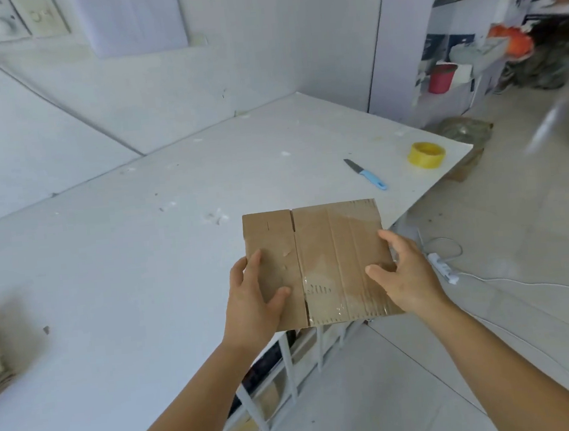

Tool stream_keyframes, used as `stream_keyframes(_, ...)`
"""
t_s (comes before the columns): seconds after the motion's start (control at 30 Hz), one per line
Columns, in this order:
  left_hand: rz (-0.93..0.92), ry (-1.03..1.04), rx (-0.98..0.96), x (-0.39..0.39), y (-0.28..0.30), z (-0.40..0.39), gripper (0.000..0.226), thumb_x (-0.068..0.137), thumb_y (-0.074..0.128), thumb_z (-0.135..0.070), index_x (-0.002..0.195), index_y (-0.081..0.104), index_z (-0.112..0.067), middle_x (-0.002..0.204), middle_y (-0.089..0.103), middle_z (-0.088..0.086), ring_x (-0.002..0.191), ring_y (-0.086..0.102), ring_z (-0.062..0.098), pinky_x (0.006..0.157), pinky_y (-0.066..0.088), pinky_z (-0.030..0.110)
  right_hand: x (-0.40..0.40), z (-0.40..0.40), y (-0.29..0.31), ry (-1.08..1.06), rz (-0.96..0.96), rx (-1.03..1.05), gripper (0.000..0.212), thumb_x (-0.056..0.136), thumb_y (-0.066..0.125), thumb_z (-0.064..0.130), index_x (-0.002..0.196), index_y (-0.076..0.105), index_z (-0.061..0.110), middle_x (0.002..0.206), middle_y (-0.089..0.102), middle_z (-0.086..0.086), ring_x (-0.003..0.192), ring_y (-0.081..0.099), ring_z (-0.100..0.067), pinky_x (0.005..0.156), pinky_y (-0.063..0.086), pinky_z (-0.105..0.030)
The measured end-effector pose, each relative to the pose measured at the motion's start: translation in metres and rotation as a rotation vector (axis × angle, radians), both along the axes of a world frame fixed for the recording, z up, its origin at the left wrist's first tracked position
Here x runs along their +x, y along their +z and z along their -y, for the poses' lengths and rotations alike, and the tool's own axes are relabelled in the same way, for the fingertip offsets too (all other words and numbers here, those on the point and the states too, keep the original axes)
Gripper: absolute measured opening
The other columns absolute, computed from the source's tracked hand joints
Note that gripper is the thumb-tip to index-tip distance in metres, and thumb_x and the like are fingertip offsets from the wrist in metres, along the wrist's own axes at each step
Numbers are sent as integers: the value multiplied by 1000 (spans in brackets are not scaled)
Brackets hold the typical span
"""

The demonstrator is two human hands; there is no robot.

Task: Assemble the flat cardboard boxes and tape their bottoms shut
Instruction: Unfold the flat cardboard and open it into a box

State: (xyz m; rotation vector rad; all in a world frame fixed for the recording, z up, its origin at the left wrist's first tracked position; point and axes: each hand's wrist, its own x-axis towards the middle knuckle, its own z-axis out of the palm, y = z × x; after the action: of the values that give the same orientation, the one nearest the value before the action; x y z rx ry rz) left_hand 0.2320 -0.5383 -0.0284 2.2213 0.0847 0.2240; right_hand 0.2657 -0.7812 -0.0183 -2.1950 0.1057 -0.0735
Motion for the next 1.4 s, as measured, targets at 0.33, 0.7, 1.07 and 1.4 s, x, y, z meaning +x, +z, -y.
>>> stream_keyframes(0.33,13,-66,-10,103,-12,78,74,86,66,-26,147,25,-25,147,24,-9,114,32,-3,94,32,17,78,79,-8,-103,34,7,64,85,64,21,143,37,25,141,39,1,118,47,-14,90,36,-25)
stream_keyframes(0.7,19,-17,-84,246,-13,112,68,84,67,-26,143,32,-24,143,22,-9,101,39,0,71,32,3,225,112,0,-119,5,-1,48,84,66,21,128,47,23,119,56,7,86,55,-6,66,38,-21)
stream_keyframes(1.07,-42,249,-56,308,-2,92,56,88,61,-36,138,43,-19,146,28,-7,111,40,1,81,35,9,355,92,1,78,-19,182,37,83,66,24,118,56,29,117,55,10,88,59,-3,63,46,-23)
stream_keyframes(1.4,-149,401,-326,326,17,121,99,61,75,-56,144,33,-25,142,27,-19,119,39,2,90,37,17,446,89,17,493,-168,393,50,78,64,44,125,54,31,120,58,15,107,56,-1,85,44,-23)
